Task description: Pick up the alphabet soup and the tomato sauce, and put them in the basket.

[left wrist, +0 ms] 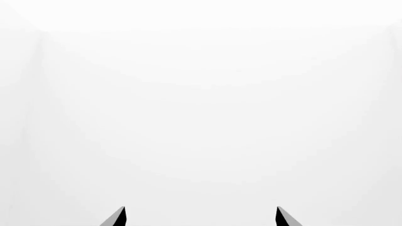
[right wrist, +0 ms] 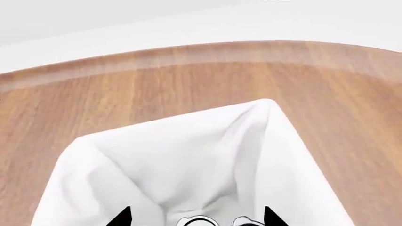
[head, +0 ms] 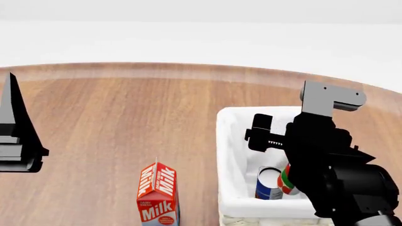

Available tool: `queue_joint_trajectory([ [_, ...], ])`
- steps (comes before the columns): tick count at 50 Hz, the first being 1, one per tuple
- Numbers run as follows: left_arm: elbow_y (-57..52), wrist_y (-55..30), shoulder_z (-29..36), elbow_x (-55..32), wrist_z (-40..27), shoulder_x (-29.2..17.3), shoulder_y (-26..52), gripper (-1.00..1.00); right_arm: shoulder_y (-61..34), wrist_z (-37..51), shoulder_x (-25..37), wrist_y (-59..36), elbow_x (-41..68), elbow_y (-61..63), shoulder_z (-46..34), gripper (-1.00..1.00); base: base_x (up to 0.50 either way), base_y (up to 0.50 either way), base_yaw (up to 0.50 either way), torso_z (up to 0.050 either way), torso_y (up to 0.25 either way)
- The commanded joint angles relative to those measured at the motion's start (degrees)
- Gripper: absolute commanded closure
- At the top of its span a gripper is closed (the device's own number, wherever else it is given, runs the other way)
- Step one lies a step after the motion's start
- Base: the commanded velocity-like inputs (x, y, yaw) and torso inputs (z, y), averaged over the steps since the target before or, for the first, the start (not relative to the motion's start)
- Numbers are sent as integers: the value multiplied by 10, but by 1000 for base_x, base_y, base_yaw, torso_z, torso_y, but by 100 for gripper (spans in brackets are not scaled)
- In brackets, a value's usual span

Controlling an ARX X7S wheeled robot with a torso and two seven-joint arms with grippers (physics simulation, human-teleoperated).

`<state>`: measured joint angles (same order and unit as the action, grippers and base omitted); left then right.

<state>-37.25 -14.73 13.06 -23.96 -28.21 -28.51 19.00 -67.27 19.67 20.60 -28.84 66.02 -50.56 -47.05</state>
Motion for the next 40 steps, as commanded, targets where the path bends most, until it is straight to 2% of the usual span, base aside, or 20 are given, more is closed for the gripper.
queue_joint_trajectory([
  [1,2,4,1,0,0,0,-2,-100,0,-12,1,16,-9,10,-1,-100,0,0,0,0,0],
  [23,2,3,2,0,-2,-2,1,-100,-3,27,35,226,-104,176,20,-100,0,0,0,0,0],
  [40,4,10,3,0,-3,-2,-5,-100,16,68,74,326,-125,332,62,-100,0,0,0,0,0],
])
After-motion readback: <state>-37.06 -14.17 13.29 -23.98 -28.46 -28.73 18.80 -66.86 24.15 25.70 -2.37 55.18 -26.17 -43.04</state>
